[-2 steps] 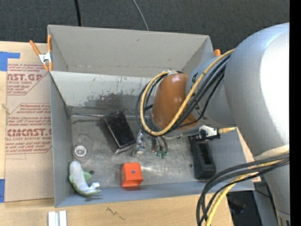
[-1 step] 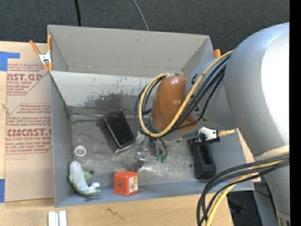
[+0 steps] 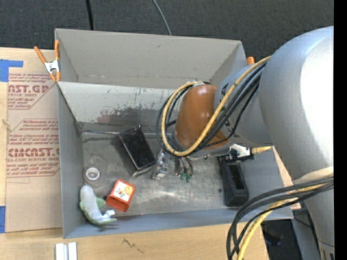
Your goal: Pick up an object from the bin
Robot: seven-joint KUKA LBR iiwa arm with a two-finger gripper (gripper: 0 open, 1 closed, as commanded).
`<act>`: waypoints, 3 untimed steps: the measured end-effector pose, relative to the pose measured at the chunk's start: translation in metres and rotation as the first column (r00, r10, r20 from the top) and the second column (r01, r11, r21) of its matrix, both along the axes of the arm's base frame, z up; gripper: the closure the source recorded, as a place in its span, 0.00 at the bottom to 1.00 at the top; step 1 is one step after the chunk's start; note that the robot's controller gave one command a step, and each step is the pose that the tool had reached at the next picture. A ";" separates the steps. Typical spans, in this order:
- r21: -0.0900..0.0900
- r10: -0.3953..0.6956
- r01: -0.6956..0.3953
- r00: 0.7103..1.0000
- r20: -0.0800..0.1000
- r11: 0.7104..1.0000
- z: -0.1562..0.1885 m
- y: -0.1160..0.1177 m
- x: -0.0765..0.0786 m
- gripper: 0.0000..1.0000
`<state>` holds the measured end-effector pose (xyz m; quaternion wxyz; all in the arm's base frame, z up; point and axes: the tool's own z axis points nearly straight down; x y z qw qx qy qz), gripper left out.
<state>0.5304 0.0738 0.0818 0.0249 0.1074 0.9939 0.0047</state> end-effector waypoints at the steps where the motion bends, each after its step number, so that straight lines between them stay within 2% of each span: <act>1: 0.000 0.000 0.000 1.000 -0.001 1.000 0.000 0.000 0.000 1.00; 2: -0.005 0.057 -0.057 0.997 -0.055 0.998 0.032 -0.006 0.008 1.00; 3: -0.005 0.087 -0.087 0.995 -0.054 0.996 0.091 -0.014 0.000 1.00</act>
Offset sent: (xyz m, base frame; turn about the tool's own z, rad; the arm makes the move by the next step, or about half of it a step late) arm 0.0510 -0.0166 0.1134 -0.1460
